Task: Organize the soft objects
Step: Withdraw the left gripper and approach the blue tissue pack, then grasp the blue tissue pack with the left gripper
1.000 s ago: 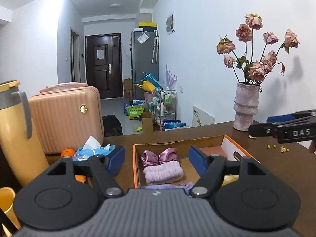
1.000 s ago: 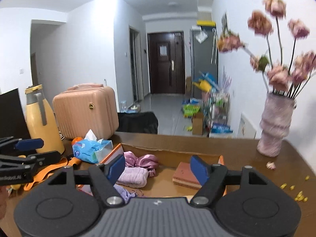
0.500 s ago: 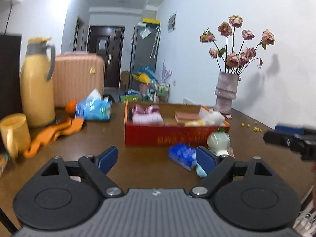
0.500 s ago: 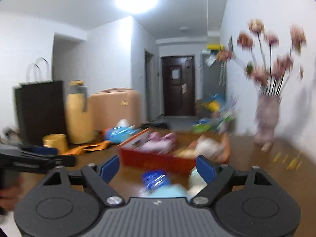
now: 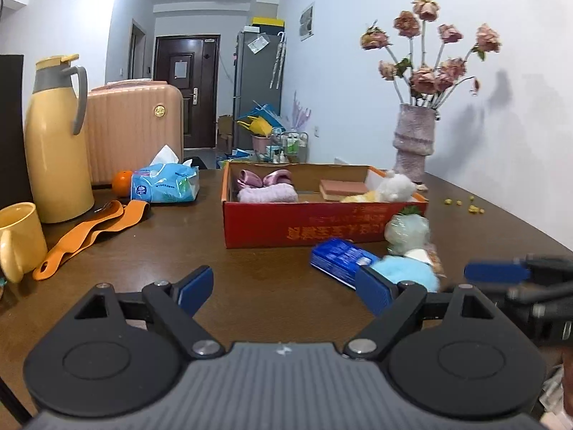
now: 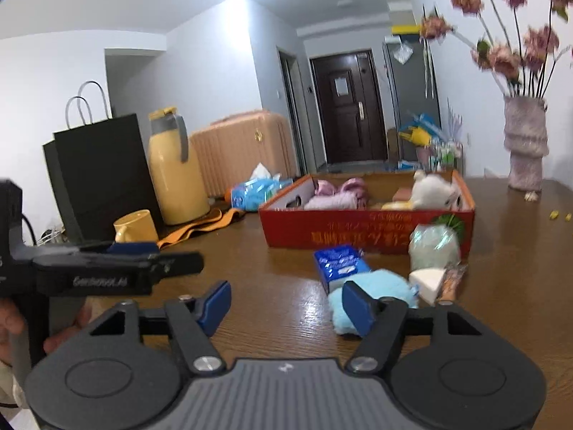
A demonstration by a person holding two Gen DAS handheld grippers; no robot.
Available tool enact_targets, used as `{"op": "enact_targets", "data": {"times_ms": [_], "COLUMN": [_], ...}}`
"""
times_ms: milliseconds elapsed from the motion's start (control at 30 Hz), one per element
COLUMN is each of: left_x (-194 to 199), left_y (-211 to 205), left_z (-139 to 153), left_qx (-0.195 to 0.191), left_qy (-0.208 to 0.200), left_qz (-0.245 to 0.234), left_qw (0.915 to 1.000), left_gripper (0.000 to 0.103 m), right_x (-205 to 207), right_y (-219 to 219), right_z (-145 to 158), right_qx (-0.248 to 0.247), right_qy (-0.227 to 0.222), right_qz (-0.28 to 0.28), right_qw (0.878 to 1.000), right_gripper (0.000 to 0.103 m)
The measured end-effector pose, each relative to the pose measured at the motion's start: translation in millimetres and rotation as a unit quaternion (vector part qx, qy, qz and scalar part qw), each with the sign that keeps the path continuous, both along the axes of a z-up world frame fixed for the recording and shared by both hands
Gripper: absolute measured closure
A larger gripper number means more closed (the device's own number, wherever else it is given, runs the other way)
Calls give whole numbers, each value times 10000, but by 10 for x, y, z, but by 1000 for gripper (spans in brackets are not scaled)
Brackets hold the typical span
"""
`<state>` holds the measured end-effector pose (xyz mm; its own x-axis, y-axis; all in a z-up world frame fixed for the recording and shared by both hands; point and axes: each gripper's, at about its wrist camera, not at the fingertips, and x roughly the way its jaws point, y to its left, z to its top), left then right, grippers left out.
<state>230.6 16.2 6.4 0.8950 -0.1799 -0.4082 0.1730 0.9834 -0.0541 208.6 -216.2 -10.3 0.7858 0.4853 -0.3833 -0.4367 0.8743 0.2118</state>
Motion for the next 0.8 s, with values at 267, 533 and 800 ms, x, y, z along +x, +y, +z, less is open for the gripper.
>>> {"op": "enact_targets", "data": {"times_ms": [267, 533, 800], "left_x": [921, 1630, 1794], "left_y": [-109, -321, -321], "left_z": [-179, -346, -579], "left_qx": [61, -94, -858], "left_qy": [316, 726, 1435], "left_qz": [-201, -688, -1288], "left_qw": [9993, 9949, 9775], "left_gripper": [16, 25, 76], "right_x": [740, 1140, 1344], "right_y": [227, -57, 18], "right_z": [-438, -499, -555], "right_qx": [-80, 9, 413], "right_qy": [692, 1075, 1371], "right_qz": [231, -639, -767], "right_qw": [9973, 9921, 9867], "right_gripper": [51, 52, 58]}}
